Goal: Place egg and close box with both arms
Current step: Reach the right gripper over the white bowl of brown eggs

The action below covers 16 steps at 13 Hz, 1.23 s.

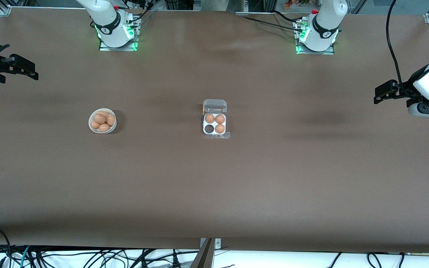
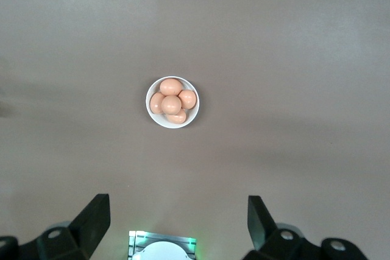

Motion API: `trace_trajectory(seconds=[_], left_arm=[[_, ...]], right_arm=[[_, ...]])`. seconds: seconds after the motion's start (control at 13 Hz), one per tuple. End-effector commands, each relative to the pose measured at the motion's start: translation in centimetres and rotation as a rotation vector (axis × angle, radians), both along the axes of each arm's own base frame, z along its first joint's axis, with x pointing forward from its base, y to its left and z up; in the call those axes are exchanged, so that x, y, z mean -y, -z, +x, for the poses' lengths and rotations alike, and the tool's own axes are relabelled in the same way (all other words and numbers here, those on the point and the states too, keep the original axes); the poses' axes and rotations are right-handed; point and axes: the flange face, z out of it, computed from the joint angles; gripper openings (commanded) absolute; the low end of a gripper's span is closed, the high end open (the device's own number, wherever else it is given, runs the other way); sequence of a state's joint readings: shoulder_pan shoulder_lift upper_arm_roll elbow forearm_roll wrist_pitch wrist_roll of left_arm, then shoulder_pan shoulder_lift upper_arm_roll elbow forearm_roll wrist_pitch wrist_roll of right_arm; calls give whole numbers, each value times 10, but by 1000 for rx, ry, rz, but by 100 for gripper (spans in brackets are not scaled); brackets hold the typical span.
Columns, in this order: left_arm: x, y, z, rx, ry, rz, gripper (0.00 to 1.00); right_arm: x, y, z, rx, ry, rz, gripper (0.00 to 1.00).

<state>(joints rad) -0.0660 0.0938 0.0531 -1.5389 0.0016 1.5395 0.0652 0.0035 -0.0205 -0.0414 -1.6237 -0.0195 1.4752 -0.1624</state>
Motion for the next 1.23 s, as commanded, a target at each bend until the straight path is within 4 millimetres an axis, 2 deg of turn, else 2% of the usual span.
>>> trace_trajectory(seconds=[0.0,0.31,0.46,0.85,1.0,1.15], left_arm=[[-2,-5,3,6,9,24,100],[-1,-2,5,0,11,25,100],[-2,-2,5,0,9,25,100],[-2,-1,5,-2,9,25,100],[-2,-1,5,-2,9,25,100],[-2,-1,5,-2,9,25,100]], right_arm=[[-2,-1,-2,6,-15,18,100],[-4,2,1,4,-15,37,100],[-4,17,3,-22,-14,52,100],[-8,138,3,4,10,50,100],[-14,192,0,22,46,41,99],[-20,235,-3,44,42,37,99]])
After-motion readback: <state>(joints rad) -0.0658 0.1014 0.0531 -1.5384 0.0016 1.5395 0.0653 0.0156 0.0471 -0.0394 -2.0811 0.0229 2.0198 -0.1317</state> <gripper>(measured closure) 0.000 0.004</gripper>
